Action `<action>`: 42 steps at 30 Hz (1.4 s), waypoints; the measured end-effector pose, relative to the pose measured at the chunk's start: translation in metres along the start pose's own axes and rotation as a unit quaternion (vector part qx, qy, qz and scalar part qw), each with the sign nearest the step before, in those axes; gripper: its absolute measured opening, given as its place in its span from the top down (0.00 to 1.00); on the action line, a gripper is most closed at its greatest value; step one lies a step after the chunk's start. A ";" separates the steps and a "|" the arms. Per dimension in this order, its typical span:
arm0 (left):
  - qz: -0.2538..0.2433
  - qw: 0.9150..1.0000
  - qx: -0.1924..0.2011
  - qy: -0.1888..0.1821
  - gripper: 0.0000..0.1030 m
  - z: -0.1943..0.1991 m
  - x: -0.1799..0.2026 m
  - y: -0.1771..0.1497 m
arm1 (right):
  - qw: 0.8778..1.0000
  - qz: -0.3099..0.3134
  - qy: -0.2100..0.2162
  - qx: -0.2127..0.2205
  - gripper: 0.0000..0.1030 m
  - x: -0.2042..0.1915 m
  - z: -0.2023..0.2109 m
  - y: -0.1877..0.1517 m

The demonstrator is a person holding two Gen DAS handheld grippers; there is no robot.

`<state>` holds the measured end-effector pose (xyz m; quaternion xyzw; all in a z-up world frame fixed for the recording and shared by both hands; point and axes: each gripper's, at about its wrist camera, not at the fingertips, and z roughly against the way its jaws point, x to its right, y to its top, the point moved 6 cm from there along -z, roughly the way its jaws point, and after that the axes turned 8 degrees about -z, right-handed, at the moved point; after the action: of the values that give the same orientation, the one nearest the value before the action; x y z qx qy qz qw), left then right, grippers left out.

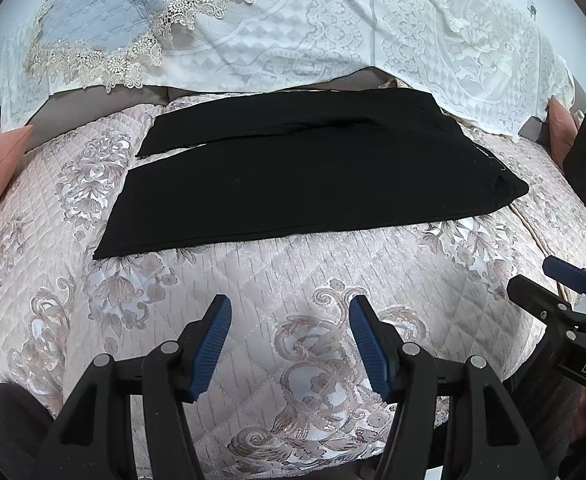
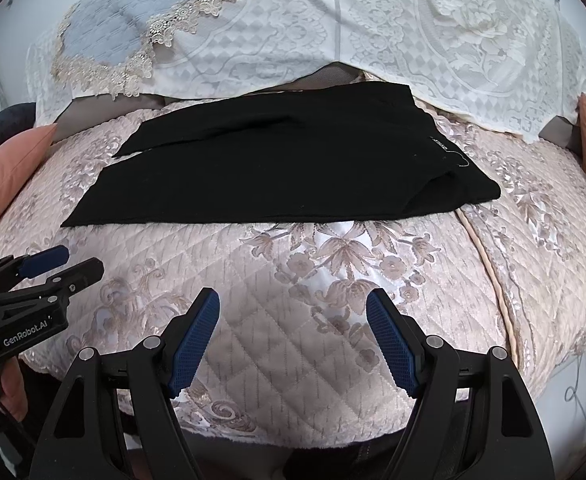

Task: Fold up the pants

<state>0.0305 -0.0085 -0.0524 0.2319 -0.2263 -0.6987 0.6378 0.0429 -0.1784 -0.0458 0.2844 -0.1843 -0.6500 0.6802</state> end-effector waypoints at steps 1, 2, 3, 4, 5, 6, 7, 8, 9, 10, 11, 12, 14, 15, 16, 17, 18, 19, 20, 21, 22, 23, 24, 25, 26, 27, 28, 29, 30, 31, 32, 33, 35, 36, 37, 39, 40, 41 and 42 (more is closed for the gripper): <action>0.000 1.000 0.000 0.000 0.38 0.000 0.000 -0.001 | 1.000 0.001 0.000 0.000 0.26 -0.001 0.000 0.000; 0.000 1.000 0.000 0.000 0.38 0.000 0.001 -0.001 | 1.000 0.001 0.000 0.000 0.26 -0.001 0.000 0.000; 0.000 1.000 0.000 0.000 0.38 0.000 0.001 -0.001 | 1.000 0.001 0.001 0.000 0.26 -0.001 0.000 0.000; 0.000 1.000 0.000 0.000 0.38 0.000 0.000 -0.001 | 1.000 0.001 0.001 -0.001 0.26 -0.001 0.000 0.000; 0.000 1.000 0.000 -0.001 0.38 0.000 0.001 -0.001 | 1.000 0.001 0.000 -0.001 0.26 -0.001 0.000 0.000; 0.000 1.000 0.000 -0.001 0.38 0.000 0.001 -0.001 | 1.000 0.002 0.000 -0.001 0.26 -0.001 0.000 0.000; 0.000 1.000 0.000 0.000 0.38 0.000 0.000 -0.001 | 1.000 0.001 0.001 -0.001 0.26 -0.001 0.000 0.001; 0.000 1.000 0.000 0.000 0.38 0.000 0.000 -0.001 | 1.000 0.001 0.001 -0.001 0.26 -0.001 0.000 0.001; 0.000 1.000 0.000 -0.001 0.38 0.000 0.000 -0.001 | 1.000 0.001 0.001 -0.001 0.26 -0.001 0.000 0.000; 0.000 1.000 0.000 -0.001 0.38 0.000 0.001 -0.001 | 1.000 0.001 0.000 -0.001 0.26 -0.001 0.000 0.000; 0.000 1.000 0.001 -0.001 0.38 0.000 0.001 -0.001 | 1.000 0.001 0.000 -0.001 0.26 -0.001 0.000 0.000; 0.000 1.000 0.000 -0.001 0.38 0.000 0.001 -0.001 | 1.000 0.001 0.000 -0.001 0.26 -0.001 0.000 0.000; 0.000 1.000 0.000 -0.001 0.38 0.000 0.001 -0.001 | 1.000 0.001 0.000 -0.001 0.26 -0.001 0.000 0.000; 0.001 1.000 0.000 -0.002 0.38 0.000 0.001 -0.001 | 1.000 0.001 0.000 -0.001 0.26 -0.001 0.000 0.000; 0.002 1.000 0.000 -0.003 0.38 0.000 0.001 -0.001 | 1.000 0.001 0.001 -0.002 0.26 -0.001 0.000 0.000; 0.003 1.000 -0.001 -0.004 0.38 0.000 0.001 -0.002 | 1.000 0.001 0.001 -0.002 0.26 -0.001 0.000 0.000; 0.004 1.000 -0.001 -0.004 0.38 0.000 0.000 -0.001 | 1.000 0.002 0.001 -0.001 0.26 -0.002 0.000 0.000; 0.003 1.000 -0.001 -0.003 0.38 0.000 0.000 -0.001 | 1.000 0.002 0.000 -0.002 0.26 -0.002 0.000 0.000; 0.003 1.000 -0.001 -0.002 0.38 0.000 0.000 -0.001 | 1.000 0.003 0.000 -0.002 0.26 -0.002 0.000 0.000; 0.004 1.000 -0.001 -0.002 0.38 0.000 0.000 -0.001 | 1.000 0.003 0.001 -0.002 0.26 -0.002 0.000 0.001; 0.004 1.000 -0.001 -0.002 0.38 0.000 0.000 -0.001 | 1.000 0.003 0.001 -0.002 0.26 -0.002 0.000 0.000; 0.004 1.000 -0.001 -0.001 0.38 0.000 0.000 -0.001 | 1.000 0.004 0.001 -0.002 0.26 -0.003 0.000 0.000; 0.003 1.000 -0.002 -0.001 0.38 0.000 0.000 -0.002 | 1.000 0.004 0.001 -0.002 0.26 -0.003 0.000 0.000; 0.003 1.000 -0.002 -0.001 0.38 0.001 -0.001 -0.001 | 1.000 0.004 0.001 -0.002 0.26 -0.002 0.000 0.000; 0.004 1.000 -0.002 -0.001 0.38 0.001 -0.001 -0.001 | 1.000 0.004 0.001 -0.002 0.26 -0.002 0.000 0.000; 0.004 1.000 -0.002 -0.001 0.38 0.001 -0.001 -0.002 | 1.000 0.004 0.001 -0.002 0.26 -0.002 0.000 0.000; 0.003 1.000 -0.002 -0.001 0.38 0.001 0.000 -0.002 | 1.000 0.004 0.001 -0.002 0.26 -0.003 0.000 0.000; 0.003 1.000 -0.002 -0.002 0.38 0.001 -0.001 -0.002 | 1.000 0.005 0.001 -0.002 0.26 -0.003 0.000 0.000; 0.003 1.000 -0.002 -0.001 0.38 0.001 -0.001 -0.002 | 1.000 0.004 0.002 -0.002 0.26 -0.002 0.000 0.000; 0.003 1.000 -0.003 -0.001 0.38 0.001 -0.001 -0.002 | 1.000 0.004 0.001 -0.003 0.26 -0.002 0.000 0.000; 0.003 1.000 -0.003 -0.002 0.38 0.001 -0.001 -0.002 | 1.000 0.005 0.001 -0.003 0.26 -0.003 -0.001 0.000; 0.003 1.000 -0.003 -0.002 0.38 0.000 -0.001 -0.002 | 1.000 0.005 0.001 -0.003 0.26 -0.003 -0.001 0.000; 0.003 1.000 -0.004 -0.001 0.38 -0.001 -0.002 -0.003 | 1.000 0.005 0.001 -0.005 0.26 -0.004 -0.003 -0.001; 0.003 1.000 -0.005 -0.001 0.38 -0.001 -0.002 -0.003 | 1.000 0.005 0.002 -0.005 0.26 -0.004 -0.003 -0.002; 0.003 1.000 -0.005 -0.001 0.38 -0.002 -0.002 -0.003 | 1.000 0.006 0.002 -0.006 0.26 -0.004 -0.004 -0.002; 0.003 1.000 -0.006 0.000 0.38 -0.004 -0.003 -0.003 | 1.000 0.007 0.002 -0.007 0.26 -0.004 -0.004 -0.003; 0.003 1.000 -0.006 0.000 0.38 -0.004 -0.003 -0.003 | 1.000 0.007 0.002 -0.007 0.26 -0.004 -0.005 -0.003; 0.003 1.000 -0.007 0.000 0.38 -0.005 -0.003 -0.003 | 1.000 0.007 0.002 -0.007 0.26 -0.004 -0.005 -0.003; 0.003 1.000 -0.007 0.000 0.38 -0.005 -0.003 -0.003 | 1.000 0.007 0.002 -0.008 0.26 -0.003 -0.006 -0.003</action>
<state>0.0312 -0.0052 -0.0586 0.2269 -0.2218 -0.6981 0.6419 0.0438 -0.1742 -0.0515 0.2793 -0.1799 -0.6462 0.6871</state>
